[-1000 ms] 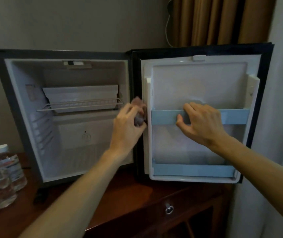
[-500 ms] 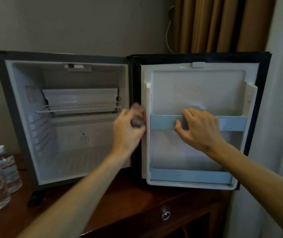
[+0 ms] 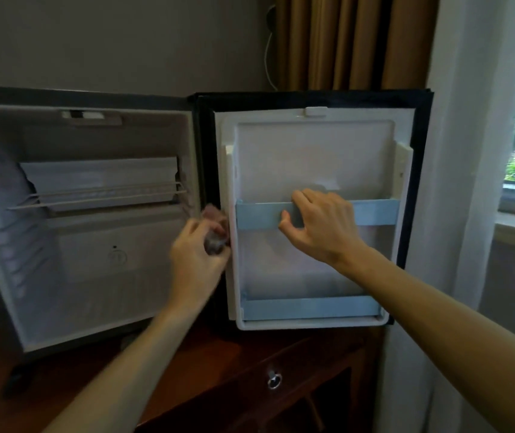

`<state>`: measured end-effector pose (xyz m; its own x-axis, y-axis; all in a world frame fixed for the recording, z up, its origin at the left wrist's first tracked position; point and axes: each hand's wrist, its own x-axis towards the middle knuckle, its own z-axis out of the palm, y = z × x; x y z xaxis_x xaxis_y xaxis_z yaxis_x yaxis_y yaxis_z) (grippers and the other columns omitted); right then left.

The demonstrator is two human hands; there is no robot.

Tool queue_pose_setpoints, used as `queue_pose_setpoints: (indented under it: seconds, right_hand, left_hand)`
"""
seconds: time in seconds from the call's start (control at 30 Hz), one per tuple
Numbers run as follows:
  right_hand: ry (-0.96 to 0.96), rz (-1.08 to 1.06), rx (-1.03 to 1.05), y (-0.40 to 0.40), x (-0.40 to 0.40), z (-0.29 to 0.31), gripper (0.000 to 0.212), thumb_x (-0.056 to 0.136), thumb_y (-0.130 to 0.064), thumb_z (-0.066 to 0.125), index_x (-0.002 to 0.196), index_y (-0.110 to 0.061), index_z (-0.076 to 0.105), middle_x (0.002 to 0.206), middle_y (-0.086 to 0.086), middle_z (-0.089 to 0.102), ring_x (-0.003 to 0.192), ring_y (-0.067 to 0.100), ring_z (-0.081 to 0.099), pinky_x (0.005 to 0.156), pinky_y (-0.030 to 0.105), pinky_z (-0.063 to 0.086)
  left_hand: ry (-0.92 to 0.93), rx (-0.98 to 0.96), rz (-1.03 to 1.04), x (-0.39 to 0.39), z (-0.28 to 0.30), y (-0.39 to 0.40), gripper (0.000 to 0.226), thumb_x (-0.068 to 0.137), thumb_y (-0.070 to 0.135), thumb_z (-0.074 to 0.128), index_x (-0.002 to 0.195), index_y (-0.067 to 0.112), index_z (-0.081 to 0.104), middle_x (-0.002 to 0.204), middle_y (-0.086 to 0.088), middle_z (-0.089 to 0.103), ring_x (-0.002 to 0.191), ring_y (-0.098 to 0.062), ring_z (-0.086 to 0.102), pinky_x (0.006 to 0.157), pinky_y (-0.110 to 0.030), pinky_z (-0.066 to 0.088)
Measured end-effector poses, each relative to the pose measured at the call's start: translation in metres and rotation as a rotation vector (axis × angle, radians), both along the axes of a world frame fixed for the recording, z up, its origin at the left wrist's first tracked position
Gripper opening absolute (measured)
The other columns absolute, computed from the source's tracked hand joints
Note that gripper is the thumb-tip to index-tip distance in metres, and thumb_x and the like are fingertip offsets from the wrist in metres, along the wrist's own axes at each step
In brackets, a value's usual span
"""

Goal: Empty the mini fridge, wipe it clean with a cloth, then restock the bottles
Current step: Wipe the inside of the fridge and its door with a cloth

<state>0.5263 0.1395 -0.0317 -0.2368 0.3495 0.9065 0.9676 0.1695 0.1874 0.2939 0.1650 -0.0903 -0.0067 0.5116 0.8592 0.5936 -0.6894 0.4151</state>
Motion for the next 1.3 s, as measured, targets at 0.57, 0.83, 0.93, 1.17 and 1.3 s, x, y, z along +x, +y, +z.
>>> queue_pose_setpoints:
  seconds: [0.57,0.83,0.93,1.17,1.3]
  right_hand:
    - [-0.014,-0.007,-0.023,0.0,0.001,0.0,0.034,0.09,-0.043,0.05,0.07,-0.017,0.041,0.064,-0.003,0.04,0.052,0.017,0.034,0.055,0.029,0.022]
    - [-0.016,-0.004,-0.017,0.0,0.001,-0.001,0.033,0.09,-0.042,0.051,0.071,-0.017,0.039,0.064,-0.002,0.042,0.053,0.018,0.034,0.055,0.03,0.023]
    - [-0.017,0.002,-0.033,0.001,0.002,-0.001,0.034,0.091,-0.043,0.049,0.071,-0.017,0.041,0.064,-0.001,0.043,0.053,0.018,0.036,0.054,0.03,0.026]
    - [-0.019,-0.016,-0.044,0.001,0.002,-0.001,0.035,0.09,-0.044,0.048,0.071,-0.016,0.041,0.064,-0.002,0.042,0.052,0.02,0.039,0.053,0.03,0.027]
    - [-0.021,-0.003,-0.039,0.003,0.003,-0.001,0.035,0.091,-0.044,0.049,0.07,-0.016,0.043,0.064,-0.001,0.045,0.052,0.02,0.04,0.051,0.03,0.03]
  left_hand:
    - [0.085,0.187,0.04,-0.007,0.129,0.013,0.022,0.076,0.01,0.078,0.097,0.014,0.073,0.097,0.0,0.06,0.081,-0.008,0.054,0.073,-0.001,0.035]
    - [0.087,0.168,0.02,-0.006,0.066,0.011,0.027,0.075,0.008,0.079,0.098,0.018,0.066,0.102,0.01,0.053,0.09,-0.008,0.053,0.077,-0.007,0.039]
    - [0.119,0.026,-0.004,-0.009,-0.01,0.005,0.036,0.074,0.008,0.082,0.102,0.023,0.066,0.109,0.011,0.055,0.098,-0.007,0.054,0.083,-0.02,0.047]
    - [0.177,-0.176,-0.025,-0.008,-0.112,-0.005,0.036,0.071,0.006,0.085,0.093,0.024,0.064,0.103,0.018,0.05,0.095,-0.005,0.051,0.079,-0.017,0.047]
    - [0.356,0.001,-0.004,-0.02,-0.051,0.004,0.037,0.067,0.01,0.088,0.096,0.018,0.067,0.11,0.002,0.06,0.097,-0.014,0.052,0.078,-0.031,0.052]
